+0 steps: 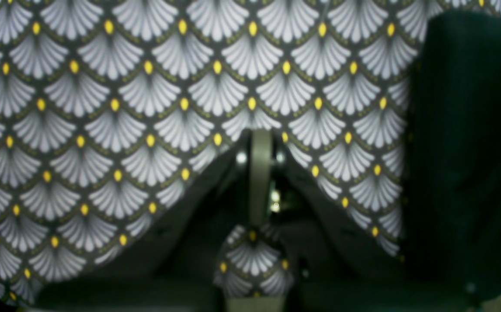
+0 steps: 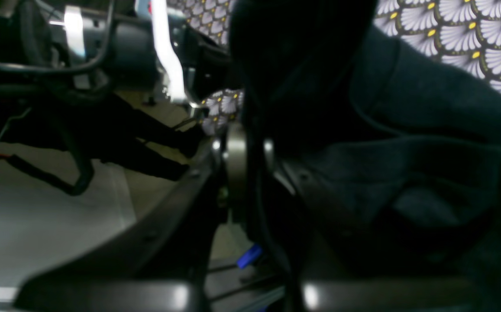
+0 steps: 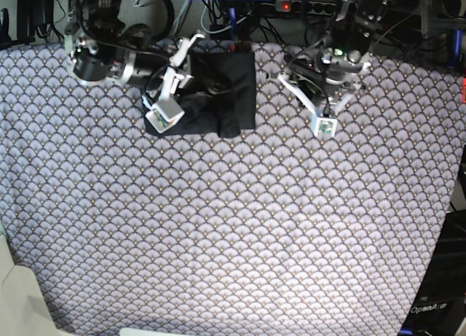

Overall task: Fold the T-shirt properly
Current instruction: 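Push the loose shirt end onto the bundle with the right gripper, then withdraw the right gripper and reach the left gripper to the bundle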

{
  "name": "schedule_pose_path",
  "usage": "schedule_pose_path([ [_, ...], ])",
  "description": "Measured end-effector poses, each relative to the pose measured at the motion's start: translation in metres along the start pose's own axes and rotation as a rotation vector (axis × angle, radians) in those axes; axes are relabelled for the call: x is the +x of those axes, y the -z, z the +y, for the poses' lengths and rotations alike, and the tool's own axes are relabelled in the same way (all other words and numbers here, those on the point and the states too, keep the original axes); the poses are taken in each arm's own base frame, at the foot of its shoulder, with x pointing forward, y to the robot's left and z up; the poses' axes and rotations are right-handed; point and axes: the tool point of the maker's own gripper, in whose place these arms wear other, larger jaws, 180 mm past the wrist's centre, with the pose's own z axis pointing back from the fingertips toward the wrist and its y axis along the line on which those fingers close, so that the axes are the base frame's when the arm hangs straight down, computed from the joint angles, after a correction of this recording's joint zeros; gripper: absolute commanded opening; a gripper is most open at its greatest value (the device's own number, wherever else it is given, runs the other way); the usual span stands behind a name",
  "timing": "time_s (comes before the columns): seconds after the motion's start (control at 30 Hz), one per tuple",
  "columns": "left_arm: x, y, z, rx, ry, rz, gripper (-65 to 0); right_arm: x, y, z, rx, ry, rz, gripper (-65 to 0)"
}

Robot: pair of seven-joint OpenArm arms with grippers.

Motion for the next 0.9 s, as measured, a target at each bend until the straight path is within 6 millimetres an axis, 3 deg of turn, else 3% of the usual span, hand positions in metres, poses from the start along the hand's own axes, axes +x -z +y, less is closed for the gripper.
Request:
schedule_pose_path([
  [0.27, 0.000, 0.000, 0.000, -0.001, 0.000, 0.000, -65.0, 0.011, 0.009, 0.001, 0.018, -0.001, -0.026, -59.3],
  [0.6, -0.001, 0.000, 0.000, 0.000, 0.000, 0.002, -65.0, 0.004, 0.023, 0.005, 0.065, 0.009, 0.007, -58.2],
  [0.8, -0.001, 0.000, 0.000, 0.000, 0.000, 0.003, -65.0, 0.009, 0.027, 0.007, 0.079, -0.001, -0.001, -40.2],
  [0.9, -0.001, 0.000, 0.000, 0.000, 0.000, 0.003, -65.0, 0.000, 0.030, 0.003, 0.078, 0.024, 0.021, -37.9],
])
